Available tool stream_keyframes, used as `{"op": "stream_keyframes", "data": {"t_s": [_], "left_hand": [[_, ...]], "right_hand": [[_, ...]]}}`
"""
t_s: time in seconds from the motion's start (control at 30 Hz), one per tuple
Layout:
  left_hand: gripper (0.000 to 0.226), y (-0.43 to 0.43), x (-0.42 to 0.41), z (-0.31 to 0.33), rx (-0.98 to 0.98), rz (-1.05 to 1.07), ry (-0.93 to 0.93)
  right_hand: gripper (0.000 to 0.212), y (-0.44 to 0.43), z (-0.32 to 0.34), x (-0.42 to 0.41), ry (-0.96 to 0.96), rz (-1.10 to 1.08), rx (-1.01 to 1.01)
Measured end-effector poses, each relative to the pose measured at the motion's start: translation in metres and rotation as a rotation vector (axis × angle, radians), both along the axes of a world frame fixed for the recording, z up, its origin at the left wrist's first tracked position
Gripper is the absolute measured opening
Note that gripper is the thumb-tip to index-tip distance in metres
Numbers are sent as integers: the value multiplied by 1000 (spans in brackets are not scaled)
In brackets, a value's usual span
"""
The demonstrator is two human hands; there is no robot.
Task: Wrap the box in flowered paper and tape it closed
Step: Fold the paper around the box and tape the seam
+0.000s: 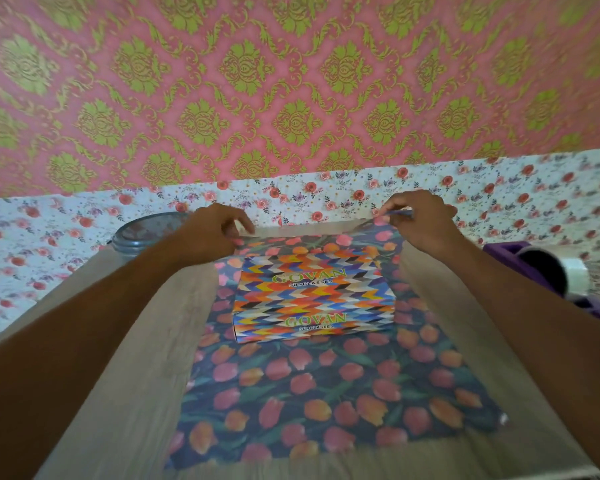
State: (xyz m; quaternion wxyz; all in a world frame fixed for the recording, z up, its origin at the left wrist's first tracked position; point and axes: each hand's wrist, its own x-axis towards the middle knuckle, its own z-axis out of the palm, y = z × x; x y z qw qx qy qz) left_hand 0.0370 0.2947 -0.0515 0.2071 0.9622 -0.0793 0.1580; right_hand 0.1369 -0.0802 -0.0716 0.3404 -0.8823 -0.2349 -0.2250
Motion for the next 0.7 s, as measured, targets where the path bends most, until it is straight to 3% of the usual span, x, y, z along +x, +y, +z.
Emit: {"op": "stream_keyframes", "data": {"t_s": [0.1, 0.23, 0.37, 0.47, 0.6, 0.7], "left_hand": [[29, -6, -11, 4, -2, 6, -5], [35, -6, -29, -7, -30, 12, -85], [47, -11, -50, -28, 194, -56, -168], [46, -16, -63, -37, 324, -57, -182], [45, -14, -71, -44, 339, -75, -214], [47, -14, -76, -47, 339, -115, -208]], "right_hand": [[11, -7, 5, -18, -56, 25, -9], [25, -19, 4, -36, -138, 53, 14], [20, -20, -4, -58, -160, -12, -108], [34, -22, -10, -71, -196, -19, -227], [55, -28, -21, -79, -250, 27, -290], [54, -31, -29, -79, -270, 52, -338]]}}
